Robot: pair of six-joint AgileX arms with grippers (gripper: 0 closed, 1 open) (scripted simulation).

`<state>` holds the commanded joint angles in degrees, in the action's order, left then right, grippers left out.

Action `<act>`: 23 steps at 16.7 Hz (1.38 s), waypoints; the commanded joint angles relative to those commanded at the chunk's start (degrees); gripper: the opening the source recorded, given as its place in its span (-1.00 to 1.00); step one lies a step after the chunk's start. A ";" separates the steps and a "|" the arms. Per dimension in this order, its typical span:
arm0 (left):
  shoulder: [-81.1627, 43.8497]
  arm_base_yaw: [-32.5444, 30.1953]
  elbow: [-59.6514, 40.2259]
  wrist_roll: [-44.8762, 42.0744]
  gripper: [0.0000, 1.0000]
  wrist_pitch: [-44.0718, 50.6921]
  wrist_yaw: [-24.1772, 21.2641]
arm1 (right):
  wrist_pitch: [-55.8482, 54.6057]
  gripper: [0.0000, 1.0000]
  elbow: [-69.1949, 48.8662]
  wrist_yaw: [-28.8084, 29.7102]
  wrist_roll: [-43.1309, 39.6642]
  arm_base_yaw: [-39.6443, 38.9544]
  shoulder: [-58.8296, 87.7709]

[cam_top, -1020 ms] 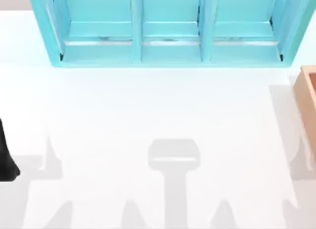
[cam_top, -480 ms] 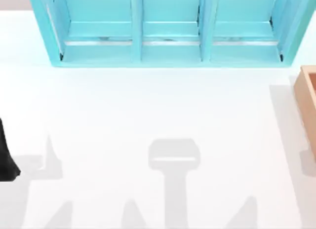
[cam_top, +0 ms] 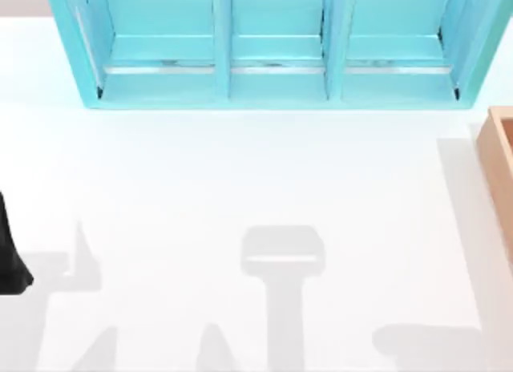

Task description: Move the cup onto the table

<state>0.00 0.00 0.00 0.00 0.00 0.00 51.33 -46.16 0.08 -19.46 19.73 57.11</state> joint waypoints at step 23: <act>0.00 0.00 0.00 0.00 1.00 0.00 0.00 | 5.32 1.00 -7.89 -0.13 -9.41 9.66 29.71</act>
<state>0.00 0.00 0.00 0.00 0.00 0.00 56.65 -54.05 -0.05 -28.87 29.39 86.82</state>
